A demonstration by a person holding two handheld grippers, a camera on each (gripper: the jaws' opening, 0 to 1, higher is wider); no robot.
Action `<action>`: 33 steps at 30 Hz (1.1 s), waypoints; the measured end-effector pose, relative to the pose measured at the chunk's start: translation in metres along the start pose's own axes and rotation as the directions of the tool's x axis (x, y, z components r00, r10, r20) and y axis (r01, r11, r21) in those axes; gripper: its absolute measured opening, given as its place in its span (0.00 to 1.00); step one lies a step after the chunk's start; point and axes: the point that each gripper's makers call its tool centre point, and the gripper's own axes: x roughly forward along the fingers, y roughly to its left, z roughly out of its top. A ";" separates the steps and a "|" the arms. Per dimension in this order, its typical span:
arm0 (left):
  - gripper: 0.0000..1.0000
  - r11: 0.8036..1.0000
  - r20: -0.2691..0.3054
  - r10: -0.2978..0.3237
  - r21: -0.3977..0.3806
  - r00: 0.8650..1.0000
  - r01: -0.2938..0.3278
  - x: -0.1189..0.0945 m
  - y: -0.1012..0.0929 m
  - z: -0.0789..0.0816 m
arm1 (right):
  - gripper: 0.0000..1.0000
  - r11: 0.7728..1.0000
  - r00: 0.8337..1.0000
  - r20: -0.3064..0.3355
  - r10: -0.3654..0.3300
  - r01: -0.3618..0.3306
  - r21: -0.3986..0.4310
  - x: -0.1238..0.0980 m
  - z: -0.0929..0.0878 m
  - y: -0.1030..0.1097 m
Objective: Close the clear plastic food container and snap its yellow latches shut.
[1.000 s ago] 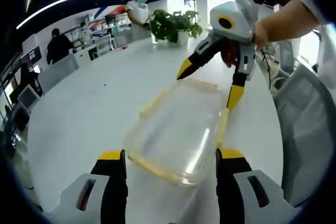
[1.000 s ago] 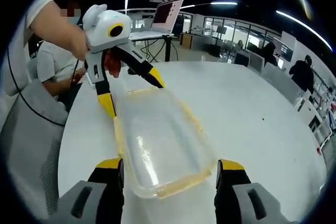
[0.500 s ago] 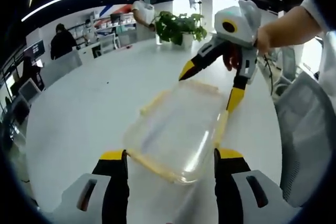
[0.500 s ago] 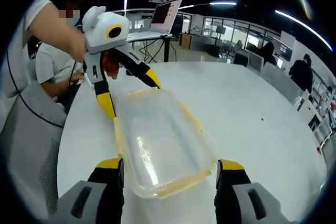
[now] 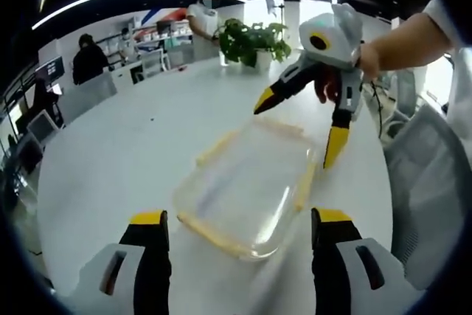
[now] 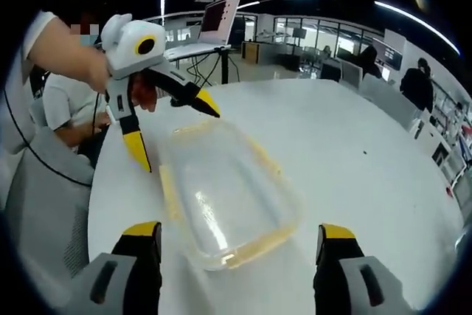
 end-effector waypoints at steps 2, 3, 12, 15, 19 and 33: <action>0.92 1.000 0.015 0.000 -0.023 1.000 0.001 -0.001 -0.001 0.003 | 0.99 1.000 1.000 -0.011 -0.007 0.007 0.017 -0.001 -0.002 0.001; 0.99 0.999 0.013 -0.008 -0.037 1.000 0.008 -0.001 -0.004 0.004 | 0.99 1.000 1.000 -0.009 -0.006 0.007 0.011 -0.001 -0.002 0.001; 0.99 0.999 -0.003 -0.016 -0.036 1.000 0.016 -0.009 -0.014 0.006 | 0.99 0.999 0.999 0.040 -0.010 0.009 0.037 -0.008 0.010 0.008; 0.99 0.999 0.007 -0.011 -0.030 1.000 0.012 -0.013 -0.015 0.010 | 0.99 0.999 0.999 0.049 -0.016 0.014 0.042 -0.011 0.013 0.009; 0.99 1.000 0.019 -0.006 -0.031 1.000 0.006 -0.018 -0.018 0.016 | 0.99 0.999 0.999 0.048 -0.024 0.023 0.037 -0.017 0.012 0.012; 0.99 1.000 0.023 -0.001 -0.026 1.000 0.002 -0.034 -0.044 0.026 | 0.99 0.999 0.995 0.096 -0.041 0.038 0.038 -0.044 0.019 0.029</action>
